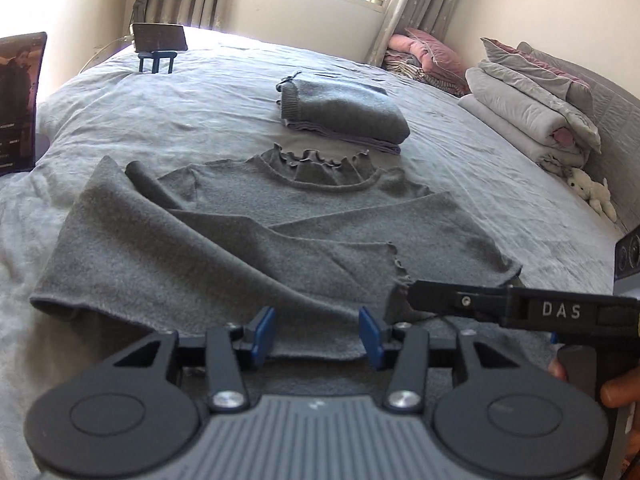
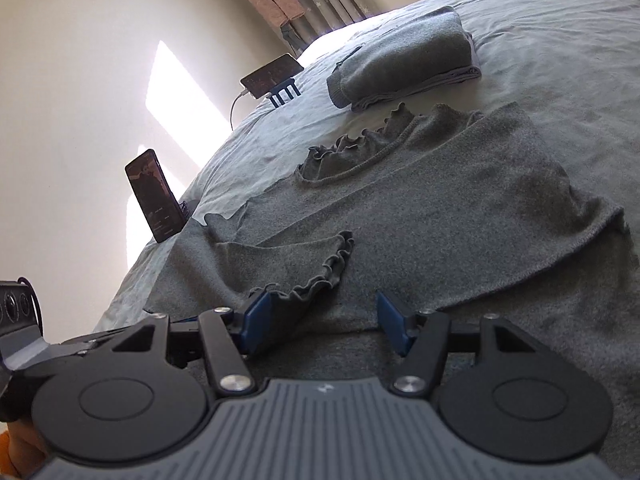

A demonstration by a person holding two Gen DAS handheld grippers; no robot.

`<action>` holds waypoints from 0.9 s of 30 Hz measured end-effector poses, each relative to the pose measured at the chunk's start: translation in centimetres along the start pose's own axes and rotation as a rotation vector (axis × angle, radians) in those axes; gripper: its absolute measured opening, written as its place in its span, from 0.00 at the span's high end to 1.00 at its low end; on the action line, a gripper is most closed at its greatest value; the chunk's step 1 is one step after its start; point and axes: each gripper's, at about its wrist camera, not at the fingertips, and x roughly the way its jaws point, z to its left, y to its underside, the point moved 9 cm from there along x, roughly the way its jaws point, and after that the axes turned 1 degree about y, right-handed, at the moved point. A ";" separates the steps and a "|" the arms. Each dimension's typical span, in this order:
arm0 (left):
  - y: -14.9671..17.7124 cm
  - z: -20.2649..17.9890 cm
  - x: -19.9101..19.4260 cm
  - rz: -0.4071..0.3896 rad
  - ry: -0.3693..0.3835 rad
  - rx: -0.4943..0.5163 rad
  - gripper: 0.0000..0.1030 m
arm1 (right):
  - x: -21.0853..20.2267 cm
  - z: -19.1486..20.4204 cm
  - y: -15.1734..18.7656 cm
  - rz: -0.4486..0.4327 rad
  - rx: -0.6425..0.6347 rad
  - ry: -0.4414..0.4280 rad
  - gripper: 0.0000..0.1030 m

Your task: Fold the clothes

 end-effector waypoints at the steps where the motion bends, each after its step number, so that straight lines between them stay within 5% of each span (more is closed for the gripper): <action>1: -0.3 0.9 -0.1 0.005 -0.022 -0.004 0.53 | 0.1 0.2 0.2 -0.007 -0.033 0.024 0.41; 7: -2.1 4.9 -1.1 -0.068 -0.106 0.047 0.53 | 1.0 1.3 0.9 -0.042 -0.233 0.188 0.62; 14: -2.5 8.7 -1.9 -0.123 -0.177 0.003 0.53 | 1.4 2.6 0.9 -0.033 -0.303 0.214 0.97; 27: -2.3 10.9 -2.8 -0.130 -0.162 -0.094 0.53 | -0.8 3.4 -1.2 -0.101 -0.270 0.173 0.99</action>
